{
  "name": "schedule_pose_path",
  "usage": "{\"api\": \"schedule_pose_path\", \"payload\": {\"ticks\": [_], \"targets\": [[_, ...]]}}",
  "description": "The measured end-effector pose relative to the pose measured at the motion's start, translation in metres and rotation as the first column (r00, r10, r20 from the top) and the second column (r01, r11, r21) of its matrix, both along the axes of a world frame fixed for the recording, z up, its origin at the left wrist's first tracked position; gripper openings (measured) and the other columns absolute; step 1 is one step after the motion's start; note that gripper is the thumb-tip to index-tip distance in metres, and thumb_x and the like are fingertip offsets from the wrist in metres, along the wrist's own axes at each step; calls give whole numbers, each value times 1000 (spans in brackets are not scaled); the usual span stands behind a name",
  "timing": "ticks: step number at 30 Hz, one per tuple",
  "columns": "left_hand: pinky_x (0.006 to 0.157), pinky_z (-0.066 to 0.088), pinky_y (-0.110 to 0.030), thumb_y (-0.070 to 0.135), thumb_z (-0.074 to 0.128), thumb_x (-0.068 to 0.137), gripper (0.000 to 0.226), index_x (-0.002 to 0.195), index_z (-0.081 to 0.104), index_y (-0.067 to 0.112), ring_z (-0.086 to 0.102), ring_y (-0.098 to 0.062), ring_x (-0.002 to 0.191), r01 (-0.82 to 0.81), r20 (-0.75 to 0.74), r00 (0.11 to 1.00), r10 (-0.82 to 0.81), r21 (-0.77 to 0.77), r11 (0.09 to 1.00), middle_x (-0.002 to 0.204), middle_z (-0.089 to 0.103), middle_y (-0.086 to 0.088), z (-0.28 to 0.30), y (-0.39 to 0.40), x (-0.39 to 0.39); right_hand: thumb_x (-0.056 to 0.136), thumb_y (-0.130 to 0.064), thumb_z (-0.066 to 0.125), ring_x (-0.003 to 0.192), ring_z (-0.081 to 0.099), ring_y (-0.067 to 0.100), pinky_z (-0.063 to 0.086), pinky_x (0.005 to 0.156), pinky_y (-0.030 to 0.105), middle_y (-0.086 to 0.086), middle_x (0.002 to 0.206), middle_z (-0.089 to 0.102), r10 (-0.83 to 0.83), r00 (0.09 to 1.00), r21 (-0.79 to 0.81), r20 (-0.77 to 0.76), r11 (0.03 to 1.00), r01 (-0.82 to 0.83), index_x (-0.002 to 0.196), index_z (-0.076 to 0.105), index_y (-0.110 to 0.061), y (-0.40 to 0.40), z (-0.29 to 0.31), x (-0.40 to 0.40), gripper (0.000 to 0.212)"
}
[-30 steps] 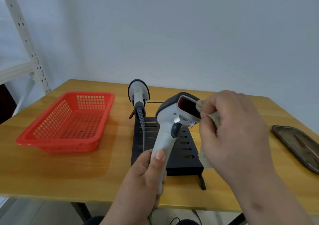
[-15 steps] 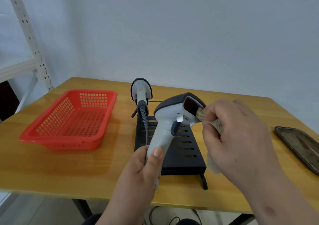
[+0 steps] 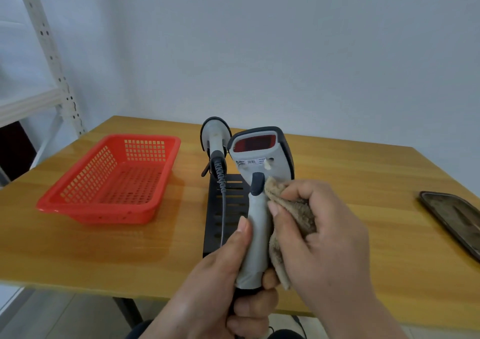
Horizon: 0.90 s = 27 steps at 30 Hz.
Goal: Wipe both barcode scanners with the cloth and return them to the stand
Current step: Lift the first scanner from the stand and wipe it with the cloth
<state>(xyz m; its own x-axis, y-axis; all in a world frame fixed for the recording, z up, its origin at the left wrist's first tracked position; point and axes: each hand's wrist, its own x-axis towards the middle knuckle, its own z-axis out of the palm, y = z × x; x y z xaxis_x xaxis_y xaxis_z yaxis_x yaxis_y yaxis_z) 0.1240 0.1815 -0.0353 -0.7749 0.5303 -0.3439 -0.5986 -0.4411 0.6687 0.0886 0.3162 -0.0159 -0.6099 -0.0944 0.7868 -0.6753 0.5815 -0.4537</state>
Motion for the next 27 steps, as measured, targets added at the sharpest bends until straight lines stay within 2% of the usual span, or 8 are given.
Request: {"api": "schedule_pose_path", "payload": {"ticks": [3, 6, 11, 14, 16, 18, 21, 27], "targets": [[33, 20, -11, 65, 54, 71, 55, 62, 52, 10, 22, -9, 29, -99, 27, 995, 98, 16, 995, 41, 28, -1, 3, 0, 0, 81, -1, 67, 85, 61, 14, 46, 80, 18, -5, 94, 68, 163, 975, 190, -150, 973, -133, 88, 67, -12, -1, -7, 12, 13], [33, 19, -10, 61, 53, 72, 53, 56, 53, 11, 23, -8, 29, -148, 25, 989, 148, 13, 989, 40, 28, 0, 5, 3, 1, 80, 6, 67, 83, 64, 23, 50, 76, 32, 5, 91, 72, 233, 955, 304, -182, 937, -171, 83, 71, -3, 2, -5, 8, 11], [33, 21, -14, 66, 38, 84, 64, 68, 55, 7, 21, -11, 33, -94, -45, 995, 92, -65, 993, 43, 27, -2, 9, 7, 2, 83, 3, 62, 80, 57, 21, 43, 78, 20, 3, 88, 67, -6, 976, 187, -220, 981, 48, 82, 67, -3, 11, 8, -6, 8], [36, 20, -11, 59, 43, 86, 60, 55, 57, 10, 24, -10, 32, -241, -35, 970, 240, -31, 970, 42, 29, -2, 8, 5, 1, 94, -5, 53, 82, 63, 24, 49, 75, 33, 6, 92, 71, 188, 959, 312, -213, 943, -115, 84, 71, -3, -1, -3, 14, 21], [37, 20, -10, 57, 48, 84, 55, 55, 56, 12, 23, -9, 33, -278, -21, 960, 278, -24, 960, 44, 28, -1, 5, 3, 0, 98, -10, 52, 83, 62, 20, 50, 74, 31, 3, 94, 71, 277, 947, 366, -163, 908, -203, 85, 72, -5, -1, -3, 19, 24], [37, 18, -11, 58, 45, 85, 57, 60, 56, 8, 22, -9, 33, -216, -25, 976, 215, -30, 976, 44, 29, -1, 5, 2, 1, 93, -3, 56, 82, 61, 21, 49, 77, 31, 3, 92, 70, 237, 957, 362, -168, 918, -164, 88, 70, -5, 7, 1, 7, 15], [36, 17, -13, 60, 41, 87, 62, 67, 56, 4, 21, -10, 33, -180, -78, 982, 174, -81, 980, 44, 29, -2, 9, 5, 1, 87, -2, 60, 85, 55, 18, 41, 82, 17, -4, 94, 62, 62, 983, 224, -175, 974, -22, 91, 62, -8, 14, 5, -4, 8], [38, 19, -13, 56, 39, 88, 53, 59, 44, 12, 23, -11, 35, -428, -272, 888, 371, -196, 882, 44, 29, -3, 8, 9, 2, 92, -5, 60, 86, 61, 19, 48, 76, 27, 2, 96, 69, 248, 958, 264, -143, 943, -205, 89, 65, -8, 7, -12, 13, 6]]}}
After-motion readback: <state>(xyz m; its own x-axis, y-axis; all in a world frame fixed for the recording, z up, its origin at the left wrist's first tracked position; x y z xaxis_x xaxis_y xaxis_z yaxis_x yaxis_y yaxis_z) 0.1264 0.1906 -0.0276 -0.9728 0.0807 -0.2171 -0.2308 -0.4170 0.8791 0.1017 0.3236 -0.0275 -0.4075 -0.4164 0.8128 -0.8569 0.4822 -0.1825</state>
